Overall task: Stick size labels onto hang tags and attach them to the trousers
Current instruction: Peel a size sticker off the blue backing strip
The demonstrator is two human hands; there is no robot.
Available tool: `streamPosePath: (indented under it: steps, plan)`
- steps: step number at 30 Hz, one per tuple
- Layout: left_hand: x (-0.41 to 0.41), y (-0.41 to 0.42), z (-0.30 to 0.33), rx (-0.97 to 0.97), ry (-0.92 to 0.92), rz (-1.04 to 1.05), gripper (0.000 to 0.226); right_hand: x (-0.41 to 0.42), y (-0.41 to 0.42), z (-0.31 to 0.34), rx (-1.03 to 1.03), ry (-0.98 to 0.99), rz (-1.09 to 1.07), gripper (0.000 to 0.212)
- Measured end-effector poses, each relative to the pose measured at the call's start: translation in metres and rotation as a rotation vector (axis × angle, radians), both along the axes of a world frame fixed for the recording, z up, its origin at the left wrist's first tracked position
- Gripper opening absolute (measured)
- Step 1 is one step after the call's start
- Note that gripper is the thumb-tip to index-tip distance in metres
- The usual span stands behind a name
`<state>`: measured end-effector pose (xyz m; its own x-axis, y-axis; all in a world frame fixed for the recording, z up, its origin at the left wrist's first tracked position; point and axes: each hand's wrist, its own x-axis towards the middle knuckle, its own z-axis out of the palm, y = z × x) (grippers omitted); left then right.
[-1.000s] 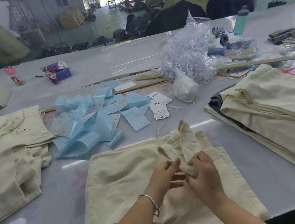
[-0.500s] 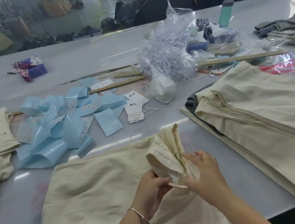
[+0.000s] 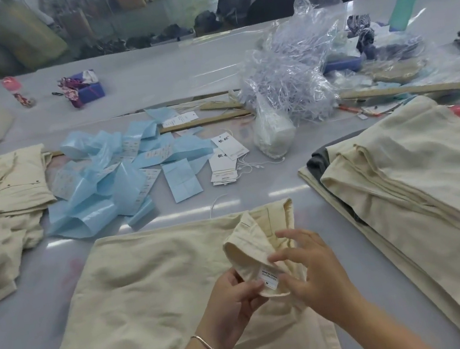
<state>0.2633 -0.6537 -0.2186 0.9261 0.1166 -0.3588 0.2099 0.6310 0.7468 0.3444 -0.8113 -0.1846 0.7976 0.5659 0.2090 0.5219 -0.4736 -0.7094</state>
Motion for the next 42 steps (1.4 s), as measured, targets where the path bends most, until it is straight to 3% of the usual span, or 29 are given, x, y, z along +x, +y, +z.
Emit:
streamPosePath:
  steps: [5,9,12,18,24,30,33,37,42]
  plan:
    - [0.001,-0.001,0.002,0.075,0.039,-0.007,0.045,0.006,0.013,0.004,0.018,-0.099,0.098,0.020]
    - [-0.013,0.011,0.015,0.432,0.037,-0.303,0.037,0.009,0.035,0.018,0.226,-0.071,0.082,0.021]
    - [-0.028,0.030,0.020,0.578,-0.011,-0.272,0.031,0.004,0.060,0.041,0.381,-0.079,0.092,0.023]
    - [-0.054,0.119,0.023,0.514,0.167,0.126,0.020,-0.007,0.152,0.041,0.281,0.062,0.245,0.033]
    - [-0.084,0.243,0.006,0.503,0.249,0.371,0.016,-0.018,0.280,0.022,0.111,0.077,0.302,0.026]
    - [-0.097,0.371,0.000,0.384,0.186,0.526,0.021,0.013,0.437,0.009,0.108,0.212,0.118,0.024]
    - [-0.090,0.422,0.001,0.376,0.160,0.552,0.020,0.036,0.504,-0.002,0.062,0.291,0.069,0.034]
    - [-0.067,0.465,-0.003,0.421,0.225,0.518,0.018,0.058,0.558,-0.016,-0.031,0.409,0.009,0.053]
    - [-0.037,0.494,-0.007,0.430,0.217,0.558,0.017,0.075,0.602,-0.019,-0.057,0.531,0.022,0.060]
